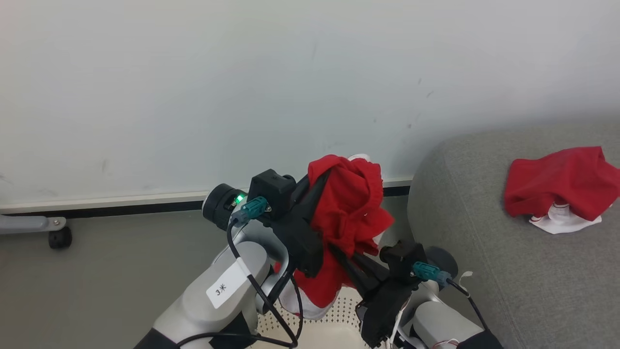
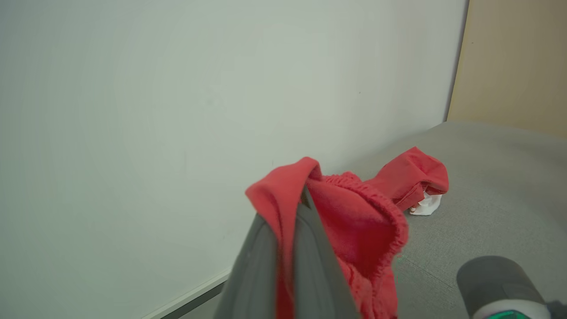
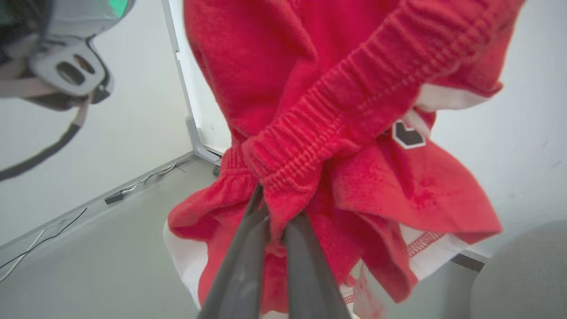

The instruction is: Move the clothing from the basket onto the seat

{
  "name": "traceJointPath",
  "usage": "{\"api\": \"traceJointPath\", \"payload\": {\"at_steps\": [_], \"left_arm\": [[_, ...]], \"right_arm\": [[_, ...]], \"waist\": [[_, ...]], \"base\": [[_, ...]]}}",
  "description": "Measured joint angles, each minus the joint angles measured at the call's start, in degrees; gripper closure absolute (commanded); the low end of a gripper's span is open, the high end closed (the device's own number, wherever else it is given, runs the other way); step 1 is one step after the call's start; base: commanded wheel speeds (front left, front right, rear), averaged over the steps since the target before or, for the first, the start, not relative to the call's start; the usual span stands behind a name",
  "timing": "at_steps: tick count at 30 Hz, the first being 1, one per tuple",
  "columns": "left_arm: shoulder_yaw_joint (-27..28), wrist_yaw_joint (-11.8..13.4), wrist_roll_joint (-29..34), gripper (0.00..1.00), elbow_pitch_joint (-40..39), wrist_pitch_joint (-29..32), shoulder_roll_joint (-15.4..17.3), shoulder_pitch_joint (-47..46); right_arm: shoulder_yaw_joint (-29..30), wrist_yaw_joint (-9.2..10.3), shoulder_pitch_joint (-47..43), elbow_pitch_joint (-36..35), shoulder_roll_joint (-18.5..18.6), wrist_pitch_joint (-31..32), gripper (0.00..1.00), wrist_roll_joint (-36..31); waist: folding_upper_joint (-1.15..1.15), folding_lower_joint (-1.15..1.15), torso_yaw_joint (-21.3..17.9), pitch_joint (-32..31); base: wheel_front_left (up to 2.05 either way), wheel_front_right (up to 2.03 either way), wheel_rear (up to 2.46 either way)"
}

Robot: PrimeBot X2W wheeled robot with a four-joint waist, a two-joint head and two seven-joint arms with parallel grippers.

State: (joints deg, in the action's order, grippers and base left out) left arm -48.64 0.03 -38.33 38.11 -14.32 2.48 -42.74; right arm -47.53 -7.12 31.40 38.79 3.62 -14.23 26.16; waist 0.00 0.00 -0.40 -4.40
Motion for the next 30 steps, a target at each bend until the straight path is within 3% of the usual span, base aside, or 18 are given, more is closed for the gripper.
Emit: {"api": "traceJointPath", "payload": {"at_steps": [2,3,4,18,30], "left_arm": [[0.3,0.0,-0.2,0.21,0.5,0.0,0.2,0.3],[0.5,0.0,-0.3,0.02,0.6,0.0,0.3,0.6],[0.7,0.0,-0.4,0.00,0.8,0.0,0.4,1.0],[2.1,0.2,-1.0,0.00,1.7,0.0,1.7,6.2],[3.2,-0.4,-1.4,0.00,-0.9,0.0,2.0,11.7]], "right_arm": [[0.1,-0.01,0.3,0.0,0.3,0.0,1.00,0.2],[0.3,-0.01,0.6,0.0,0.5,0.0,1.00,0.2],[0.5,-0.01,0.9,0.0,0.8,0.0,1.00,0.4],[6.8,0.12,2.2,-3.4,8.9,0.0,1.00,1.1],[11.3,3.46,0.3,-10.1,16.9,-0.1,1.00,0.1]], "waist": [[0.00,0.00,-0.6,0.0],[0.00,0.00,-0.9,0.1],[0.00,0.00,-1.3,0.1],[0.00,0.00,-7.2,0.0],[0.00,0.00,-13.8,-0.1]], "base": [[0.00,0.00,0.00],[0.00,0.00,0.00],[0.00,0.00,0.00],[0.00,0.00,0.00],[0.00,0.00,0.00]]}}
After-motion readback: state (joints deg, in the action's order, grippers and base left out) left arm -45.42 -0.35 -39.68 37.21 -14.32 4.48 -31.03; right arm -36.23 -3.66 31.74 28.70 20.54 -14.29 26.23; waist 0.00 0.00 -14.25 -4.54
